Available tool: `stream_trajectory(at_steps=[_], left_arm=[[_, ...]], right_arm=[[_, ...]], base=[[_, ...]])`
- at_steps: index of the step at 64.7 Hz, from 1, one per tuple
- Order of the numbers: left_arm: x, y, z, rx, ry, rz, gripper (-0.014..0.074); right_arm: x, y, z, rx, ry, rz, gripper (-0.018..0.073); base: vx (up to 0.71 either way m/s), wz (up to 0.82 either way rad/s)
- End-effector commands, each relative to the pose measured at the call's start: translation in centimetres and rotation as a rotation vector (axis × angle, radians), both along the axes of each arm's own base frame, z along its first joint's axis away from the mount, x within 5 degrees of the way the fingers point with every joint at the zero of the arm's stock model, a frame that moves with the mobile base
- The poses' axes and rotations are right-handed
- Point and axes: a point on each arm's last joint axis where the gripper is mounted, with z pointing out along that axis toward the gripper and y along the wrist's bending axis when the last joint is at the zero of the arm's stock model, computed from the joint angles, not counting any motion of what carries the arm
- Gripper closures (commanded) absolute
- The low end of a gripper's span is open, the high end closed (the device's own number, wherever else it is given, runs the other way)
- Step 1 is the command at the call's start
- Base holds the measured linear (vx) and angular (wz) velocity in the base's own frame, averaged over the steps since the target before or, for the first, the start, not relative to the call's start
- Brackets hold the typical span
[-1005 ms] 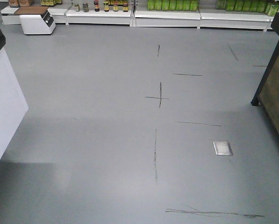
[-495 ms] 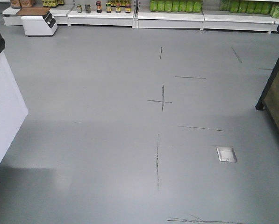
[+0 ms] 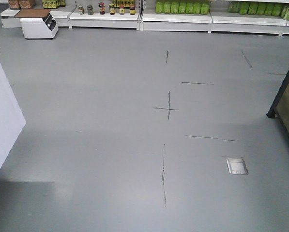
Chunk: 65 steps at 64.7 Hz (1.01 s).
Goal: Pick three apples into basket with both arms
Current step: 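Drive the base forward across the floor toward the fruit tables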
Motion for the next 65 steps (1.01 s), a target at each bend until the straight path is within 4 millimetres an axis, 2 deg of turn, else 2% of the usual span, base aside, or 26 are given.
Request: stream_trajectory(at_steps=[1,65], left_arm=[[0.01,-0.06,0.01,-0.009,-0.073,-0.005,0.0604],[0.01,-0.06,0.01,-0.009,-0.073,-0.005,0.0604]], right_arm=[[-0.08,0.01,0.22,-0.006,-0.069,-0.002,0.0564],[-0.08,0.01,0.22,-0.006,-0.069,-0.002,0.0564]], base=[[0.10,-0.03],[0.13,-0.07]])
